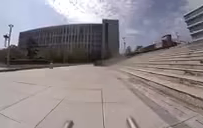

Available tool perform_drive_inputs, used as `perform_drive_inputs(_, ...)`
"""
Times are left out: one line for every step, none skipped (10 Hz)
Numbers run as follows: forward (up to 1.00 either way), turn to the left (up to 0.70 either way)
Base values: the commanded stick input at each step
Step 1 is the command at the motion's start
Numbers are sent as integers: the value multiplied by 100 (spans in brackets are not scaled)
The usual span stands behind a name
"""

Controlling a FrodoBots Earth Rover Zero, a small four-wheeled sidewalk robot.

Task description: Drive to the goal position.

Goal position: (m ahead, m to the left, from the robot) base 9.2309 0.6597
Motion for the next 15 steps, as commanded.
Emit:
perform_drive_inputs(70,0)
perform_drive_inputs(70,0)
perform_drive_inputs(70,0)
perform_drive_inputs(70,5)
perform_drive_inputs(70,17)
perform_drive_inputs(70,35)
perform_drive_inputs(70,34)
perform_drive_inputs(70,24)
perform_drive_inputs(70,4)
perform_drive_inputs(70,1)
perform_drive_inputs(70,0)
perform_drive_inputs(70,0)
perform_drive_inputs(70,0)
perform_drive_inputs(70,0)
perform_drive_inputs(70,0)
